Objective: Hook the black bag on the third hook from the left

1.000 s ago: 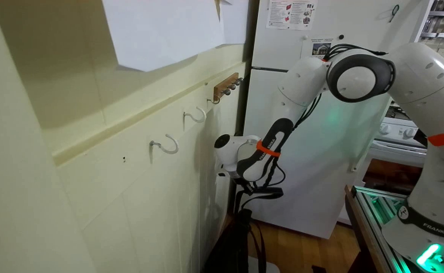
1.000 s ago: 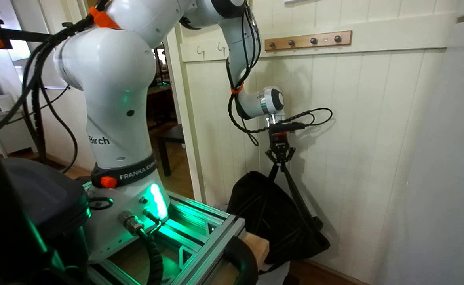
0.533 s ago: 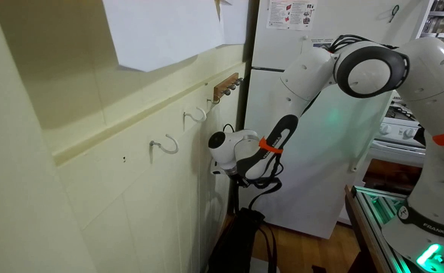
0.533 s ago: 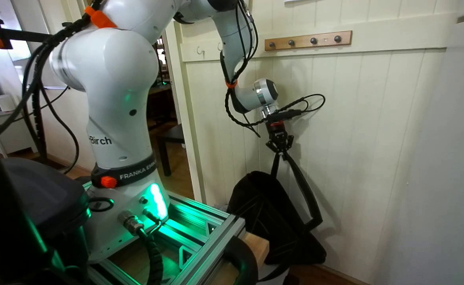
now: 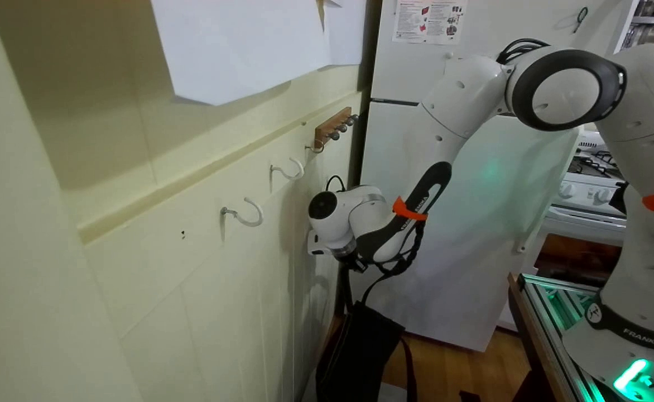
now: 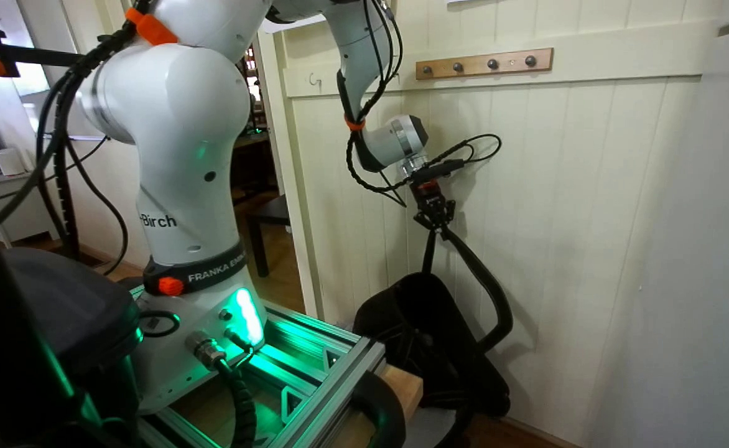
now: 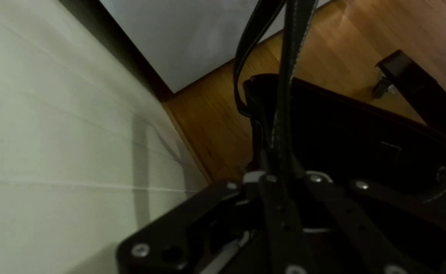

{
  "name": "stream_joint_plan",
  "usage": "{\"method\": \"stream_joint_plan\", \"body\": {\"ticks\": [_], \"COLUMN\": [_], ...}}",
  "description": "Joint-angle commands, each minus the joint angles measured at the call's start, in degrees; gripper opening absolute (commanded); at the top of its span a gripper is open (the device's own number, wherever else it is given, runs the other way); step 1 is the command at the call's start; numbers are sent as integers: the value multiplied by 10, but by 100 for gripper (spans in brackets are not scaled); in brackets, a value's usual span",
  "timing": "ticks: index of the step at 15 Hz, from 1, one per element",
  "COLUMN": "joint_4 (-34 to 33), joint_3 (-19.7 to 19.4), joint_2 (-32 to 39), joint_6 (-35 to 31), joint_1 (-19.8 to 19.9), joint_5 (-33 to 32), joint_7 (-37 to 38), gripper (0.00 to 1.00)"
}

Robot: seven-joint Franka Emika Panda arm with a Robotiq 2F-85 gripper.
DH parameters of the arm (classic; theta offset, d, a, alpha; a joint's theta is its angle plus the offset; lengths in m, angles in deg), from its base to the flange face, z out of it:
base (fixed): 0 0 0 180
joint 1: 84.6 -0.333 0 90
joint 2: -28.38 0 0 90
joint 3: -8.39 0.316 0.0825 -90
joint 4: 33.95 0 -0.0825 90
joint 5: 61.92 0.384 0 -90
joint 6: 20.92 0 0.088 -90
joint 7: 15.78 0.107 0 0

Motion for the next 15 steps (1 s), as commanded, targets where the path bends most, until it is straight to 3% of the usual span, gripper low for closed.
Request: {"method": "stream_joint_plan", "body": {"ticks": [1,15], "joint_4": [22,153], "joint_3": [23,17], "joint_2": [-17,-152], "joint_6": [-27,-49], "joint_1": [14,-14], "joint_5": [-8,-39], "joint_7": [6,146], "gripper": [2,2]}}
